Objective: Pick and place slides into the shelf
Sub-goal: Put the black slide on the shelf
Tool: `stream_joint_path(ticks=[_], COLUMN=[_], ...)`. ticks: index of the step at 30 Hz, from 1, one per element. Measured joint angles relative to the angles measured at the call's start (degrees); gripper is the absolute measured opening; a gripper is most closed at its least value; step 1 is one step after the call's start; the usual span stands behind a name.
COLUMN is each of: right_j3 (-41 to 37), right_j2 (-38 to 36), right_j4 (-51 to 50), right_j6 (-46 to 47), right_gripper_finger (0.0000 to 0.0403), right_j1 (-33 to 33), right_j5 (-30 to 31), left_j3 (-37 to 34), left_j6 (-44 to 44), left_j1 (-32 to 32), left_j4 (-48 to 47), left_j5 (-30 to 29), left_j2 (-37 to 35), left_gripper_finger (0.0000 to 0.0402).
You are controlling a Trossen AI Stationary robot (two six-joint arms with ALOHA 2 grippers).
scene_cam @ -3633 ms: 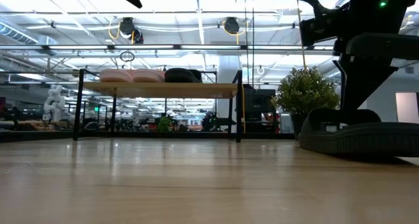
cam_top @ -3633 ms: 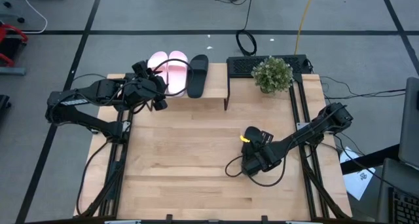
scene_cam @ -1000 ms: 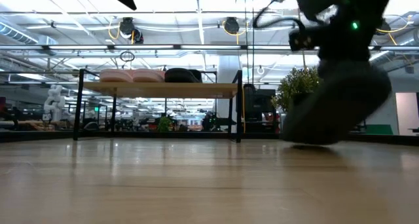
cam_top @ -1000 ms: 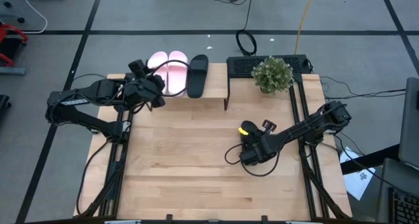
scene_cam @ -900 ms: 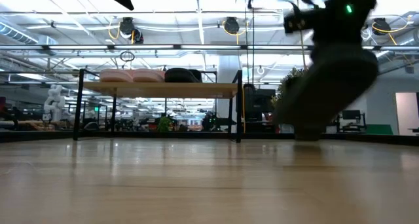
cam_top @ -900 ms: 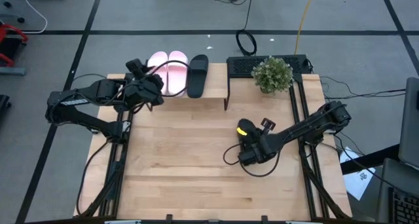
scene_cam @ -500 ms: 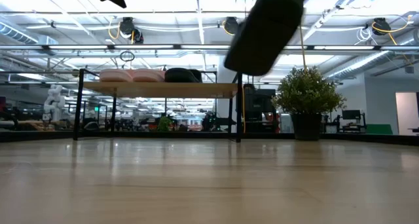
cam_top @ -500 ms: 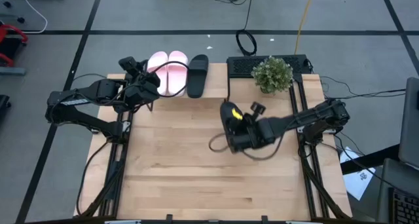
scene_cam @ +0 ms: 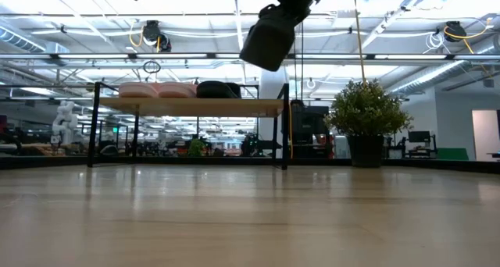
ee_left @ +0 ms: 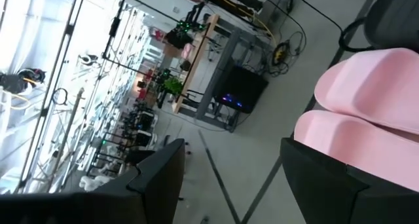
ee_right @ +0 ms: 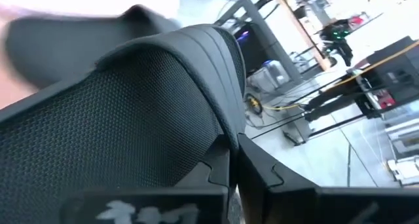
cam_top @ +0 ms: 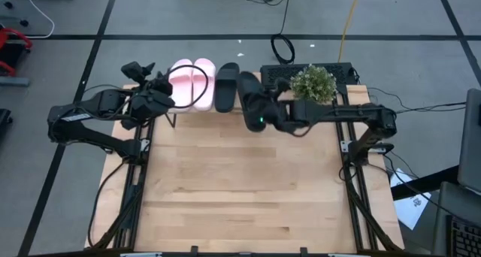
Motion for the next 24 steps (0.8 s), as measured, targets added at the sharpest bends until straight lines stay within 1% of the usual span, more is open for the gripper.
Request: stream_joint_path(ticks=[4, 8, 10, 12, 15, 17, 19, 22, 24], right_j3=[0.0, 0.0, 0.0, 0.0, 0.4, 1.6, 3.3, 5.5, 8.0], right_j2=[0.0, 0.4, 0.4, 0.4, 0.4, 0.5, 0.4, 0.6, 2.0], right_j4=[5.9, 9.8, 9.9, 10.6, 10.4, 10.3, 10.7, 9.8, 8.4], right_j6=[-2.9, -3.4, -3.5, -3.5, -4.4, -5.0, -5.1, -5.4, -5.3], right_gripper_finger=[0.0000, 0.0000, 0.0000, 0.0000, 0.0000, 0.0000, 0.0000, 0.0000, 0.0000], right_j1=[-3.6, -6.0, -7.2, -8.4, -10.0, -11.0, -12.0, -13.0, -13.5], right_j5=[-0.6, -2.2, -2.9, -4.9, -5.2, -5.9, -8.3, -9.5, -9.5], left_j3=[0.0, 0.0, 0.0, 0.0, 0.0, 0.0, 0.0, 0.0, 0.0], left_j6=[-0.1, -0.1, -0.1, -0.1, 0.2, 0.4, 0.5, 0.5, 0.5], left_j1=[0.0, 0.0, 0.0, 0.0, 0.0, 0.0, 0.0, 0.0, 0.0], left_j4=[0.0, 0.0, 0.0, 0.0, 0.0, 0.0, 0.0, 0.1, 0.1], left_j5=[0.0, 0.0, 0.0, 0.0, 0.0, 0.0, 0.0, 0.0, 0.0], left_j2=[-1.1, -1.7, -1.8, -1.8, -1.7, -1.7, -1.7, -1.7, -1.7], left_gripper_finger=[0.0257, 0.0257, 0.0257, 0.0257, 0.0257, 0.0257, 0.0257, 0.0257, 0.0257])
